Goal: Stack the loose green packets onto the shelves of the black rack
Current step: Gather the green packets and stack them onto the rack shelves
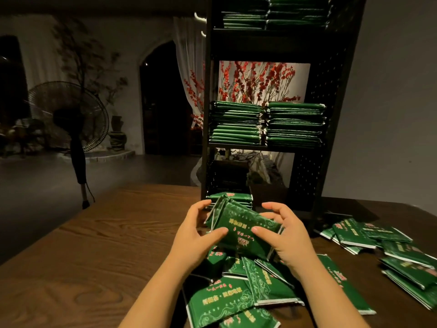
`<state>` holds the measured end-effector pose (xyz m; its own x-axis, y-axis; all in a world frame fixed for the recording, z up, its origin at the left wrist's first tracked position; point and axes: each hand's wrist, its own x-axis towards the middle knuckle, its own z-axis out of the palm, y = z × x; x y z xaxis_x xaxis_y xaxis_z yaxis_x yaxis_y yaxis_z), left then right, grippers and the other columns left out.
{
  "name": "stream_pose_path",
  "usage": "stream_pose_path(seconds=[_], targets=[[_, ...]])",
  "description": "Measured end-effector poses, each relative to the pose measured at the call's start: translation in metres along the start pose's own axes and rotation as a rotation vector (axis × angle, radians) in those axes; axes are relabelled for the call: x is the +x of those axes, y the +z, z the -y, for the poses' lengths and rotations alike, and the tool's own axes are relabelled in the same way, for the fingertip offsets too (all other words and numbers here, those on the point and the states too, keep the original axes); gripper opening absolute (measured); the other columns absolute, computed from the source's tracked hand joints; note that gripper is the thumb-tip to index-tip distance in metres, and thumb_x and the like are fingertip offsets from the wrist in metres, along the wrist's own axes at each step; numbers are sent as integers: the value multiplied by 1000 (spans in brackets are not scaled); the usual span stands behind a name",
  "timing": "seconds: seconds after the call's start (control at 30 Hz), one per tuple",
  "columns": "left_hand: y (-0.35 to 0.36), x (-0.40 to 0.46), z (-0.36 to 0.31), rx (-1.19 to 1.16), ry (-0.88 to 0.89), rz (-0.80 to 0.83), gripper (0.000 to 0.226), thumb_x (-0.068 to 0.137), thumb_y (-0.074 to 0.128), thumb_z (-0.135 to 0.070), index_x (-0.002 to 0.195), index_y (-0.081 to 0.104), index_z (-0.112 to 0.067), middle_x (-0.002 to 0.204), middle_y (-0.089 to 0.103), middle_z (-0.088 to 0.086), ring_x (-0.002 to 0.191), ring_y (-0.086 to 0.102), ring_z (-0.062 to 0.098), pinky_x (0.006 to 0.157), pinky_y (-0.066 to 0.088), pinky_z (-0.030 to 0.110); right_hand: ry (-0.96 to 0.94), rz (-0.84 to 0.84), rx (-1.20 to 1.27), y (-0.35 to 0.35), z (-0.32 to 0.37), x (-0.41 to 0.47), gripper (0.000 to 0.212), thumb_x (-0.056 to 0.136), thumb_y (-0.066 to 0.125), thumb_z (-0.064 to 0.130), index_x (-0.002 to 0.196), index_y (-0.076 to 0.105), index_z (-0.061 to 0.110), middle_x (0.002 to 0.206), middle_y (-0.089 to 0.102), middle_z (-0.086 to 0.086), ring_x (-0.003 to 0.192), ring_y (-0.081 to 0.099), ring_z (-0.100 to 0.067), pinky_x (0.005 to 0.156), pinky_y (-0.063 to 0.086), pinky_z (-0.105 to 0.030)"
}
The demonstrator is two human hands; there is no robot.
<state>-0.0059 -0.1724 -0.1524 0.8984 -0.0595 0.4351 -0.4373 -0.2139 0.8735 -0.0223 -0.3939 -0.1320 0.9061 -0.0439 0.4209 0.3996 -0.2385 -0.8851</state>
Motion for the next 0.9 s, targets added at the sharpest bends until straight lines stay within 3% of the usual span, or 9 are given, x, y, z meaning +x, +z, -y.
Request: stream_pose_path(seconds=[0.07, 0.17, 0.27, 0.4, 0.47, 0.57, 0.67, 0.77, 0.9], targets=[[4, -4, 0, 103, -18, 43, 58, 80, 81, -27, 127, 48, -39, 118, 65, -18, 105, 62, -5, 88, 50, 22, 7, 38, -128, 1, -4, -1, 56, 73, 85, 19, 115, 53, 37, 109, 66, 9, 102, 63, -1, 78, 52, -17], [6, -8, 0, 151, -36, 68, 49, 82, 79, -26, 119, 49, -38, 110, 68, -19, 98, 64, -6, 86, 53, 27, 62, 141, -202, 3, -7, -3, 68, 71, 86, 29, 123, 45, 47, 128, 56, 13, 120, 55, -10, 98, 50, -36], [4, -12, -3, 151, -22, 68, 36, 85, 75, -21, 110, 51, -32, 102, 69, -20, 93, 66, -2, 85, 55, 32, 5, 175, -291, 5, -5, -8, 68, 74, 81, 33, 128, 43, 51, 132, 52, 19, 123, 52, -8, 104, 46, -40], [5, -15, -8, 67, 79, -6, 29, 90, 71, -15, 110, 52, -22, 104, 69, -16, 97, 67, 4, 86, 55, 31, -156, 23, -213, 8, 2, -10, 58, 79, 81, 15, 119, 50, 44, 118, 58, 23, 109, 54, 12, 91, 46, -11], [5, -14, -7, 76, 68, -3, 31, 90, 71, -20, 114, 51, -25, 106, 69, -17, 99, 67, 4, 88, 55, 35, -160, -31, -172, 9, 4, -9, 57, 80, 79, 10, 117, 50, 42, 112, 61, 21, 103, 58, 12, 86, 48, -9], [4, -14, 0, 210, 8, 91, 44, 87, 72, -34, 121, 45, -41, 112, 66, -23, 103, 63, -3, 91, 53, 35, -112, 22, -282, 9, 1, -10, 61, 81, 78, 23, 126, 41, 42, 121, 56, 22, 109, 55, 6, 88, 44, -9], [6, -16, 0, 307, -84, 180, 43, 86, 71, -35, 120, 47, -44, 115, 65, -24, 104, 61, -5, 94, 52, 33, 0, 151, -435, 6, -2, -9, 77, 83, 74, 39, 143, 25, 38, 135, 42, 20, 122, 42, -3, 97, 38, -23], [7, -17, -2, 338, -113, 214, 35, 90, 66, -35, 121, 50, -45, 118, 63, -23, 108, 58, -3, 97, 50, 32, 76, 227, -491, 6, -6, -9, 84, 87, 68, 44, 149, 13, 32, 133, 46, 16, 123, 48, -12, 97, 41, -29], [5, -17, -4, 310, -124, 221, 25, 95, 62, -30, 113, 56, -47, 114, 65, -26, 106, 58, -7, 92, 47, 23, 145, 258, -483, 6, -11, -10, 85, 87, 59, 51, 151, 5, 36, 155, 33, 6, 145, 27, -26, 114, 31, -50]])
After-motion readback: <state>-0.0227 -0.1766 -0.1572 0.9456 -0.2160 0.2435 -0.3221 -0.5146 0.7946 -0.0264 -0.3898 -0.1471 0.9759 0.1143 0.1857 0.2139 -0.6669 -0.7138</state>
